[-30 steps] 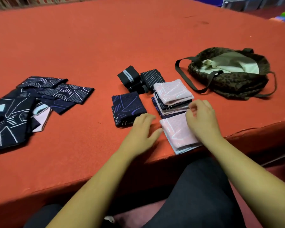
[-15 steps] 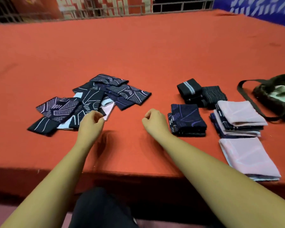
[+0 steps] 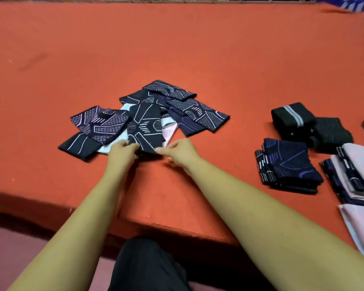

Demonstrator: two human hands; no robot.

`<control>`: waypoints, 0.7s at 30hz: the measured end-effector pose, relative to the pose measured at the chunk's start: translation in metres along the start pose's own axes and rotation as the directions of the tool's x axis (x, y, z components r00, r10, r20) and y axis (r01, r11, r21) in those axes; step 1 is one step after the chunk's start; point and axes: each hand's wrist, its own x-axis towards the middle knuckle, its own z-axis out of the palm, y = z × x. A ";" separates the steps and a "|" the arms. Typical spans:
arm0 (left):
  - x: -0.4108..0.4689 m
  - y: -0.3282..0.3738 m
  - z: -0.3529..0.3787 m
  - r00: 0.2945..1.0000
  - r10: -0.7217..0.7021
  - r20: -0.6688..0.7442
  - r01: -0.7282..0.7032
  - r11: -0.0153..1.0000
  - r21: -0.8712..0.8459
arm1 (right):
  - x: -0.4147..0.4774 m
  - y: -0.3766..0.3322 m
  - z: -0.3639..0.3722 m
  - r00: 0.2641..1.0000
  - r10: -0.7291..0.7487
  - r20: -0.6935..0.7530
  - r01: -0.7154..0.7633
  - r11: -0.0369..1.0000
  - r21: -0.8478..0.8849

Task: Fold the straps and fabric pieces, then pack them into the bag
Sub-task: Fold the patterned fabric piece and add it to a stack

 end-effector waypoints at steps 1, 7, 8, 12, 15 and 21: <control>-0.007 0.005 0.004 0.990 -0.080 0.119 0.109 0.958 -0.265 | -0.004 -0.002 -0.001 0.999 0.043 0.024 -0.046 0.994 0.100; -0.056 0.002 0.030 0.816 -0.130 0.563 0.449 0.756 -0.476 | -0.029 0.006 -0.028 0.983 0.093 0.157 -0.172 0.762 0.624; -0.060 -0.002 0.035 0.812 -0.136 0.568 0.467 0.736 -0.490 | -0.034 0.007 -0.036 0.989 0.064 0.135 -0.137 0.751 0.645; -0.071 -0.003 0.048 0.806 -0.153 0.572 0.557 0.524 -0.644 | -0.068 0.007 -0.076 0.969 -0.088 0.230 -0.086 0.755 0.650; -0.079 0.002 0.060 0.826 -0.175 0.536 0.546 0.489 -0.681 | -0.094 0.011 -0.116 0.909 -0.122 0.399 -0.140 0.811 0.568; -0.106 0.006 0.079 0.922 -0.128 0.365 0.387 0.323 -0.864 | -0.119 0.035 -0.163 0.970 0.076 0.232 -0.194 0.818 0.542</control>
